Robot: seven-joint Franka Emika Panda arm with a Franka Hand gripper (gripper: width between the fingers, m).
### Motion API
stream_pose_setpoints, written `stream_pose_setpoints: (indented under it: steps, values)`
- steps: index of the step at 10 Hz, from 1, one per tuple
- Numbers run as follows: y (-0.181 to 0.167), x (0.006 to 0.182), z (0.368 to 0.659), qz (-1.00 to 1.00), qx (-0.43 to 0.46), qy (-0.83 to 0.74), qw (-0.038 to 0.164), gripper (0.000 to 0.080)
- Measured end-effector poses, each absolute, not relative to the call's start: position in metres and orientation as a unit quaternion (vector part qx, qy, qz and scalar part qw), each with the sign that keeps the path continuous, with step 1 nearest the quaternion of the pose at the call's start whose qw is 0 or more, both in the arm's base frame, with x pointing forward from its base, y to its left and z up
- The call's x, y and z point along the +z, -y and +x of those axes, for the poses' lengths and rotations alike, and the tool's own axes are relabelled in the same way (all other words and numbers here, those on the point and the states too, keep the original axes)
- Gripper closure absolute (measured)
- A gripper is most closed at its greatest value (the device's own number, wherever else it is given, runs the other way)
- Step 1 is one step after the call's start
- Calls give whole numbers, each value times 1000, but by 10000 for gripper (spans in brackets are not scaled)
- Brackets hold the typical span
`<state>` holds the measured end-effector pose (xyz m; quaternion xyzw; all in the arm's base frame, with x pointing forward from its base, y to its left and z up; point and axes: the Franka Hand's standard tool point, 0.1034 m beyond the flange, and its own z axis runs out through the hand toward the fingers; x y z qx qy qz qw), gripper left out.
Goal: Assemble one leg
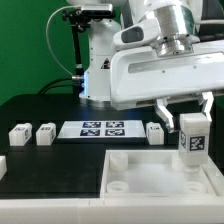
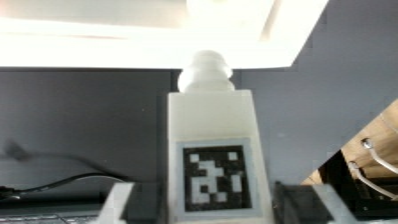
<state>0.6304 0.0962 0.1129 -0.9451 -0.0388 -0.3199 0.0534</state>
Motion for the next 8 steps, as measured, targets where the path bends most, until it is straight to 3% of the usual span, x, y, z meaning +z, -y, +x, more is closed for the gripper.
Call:
stream_pose_setpoints:
  steps: [8]
  values:
    - [-108,94,621,-950,-304,48,56,511]
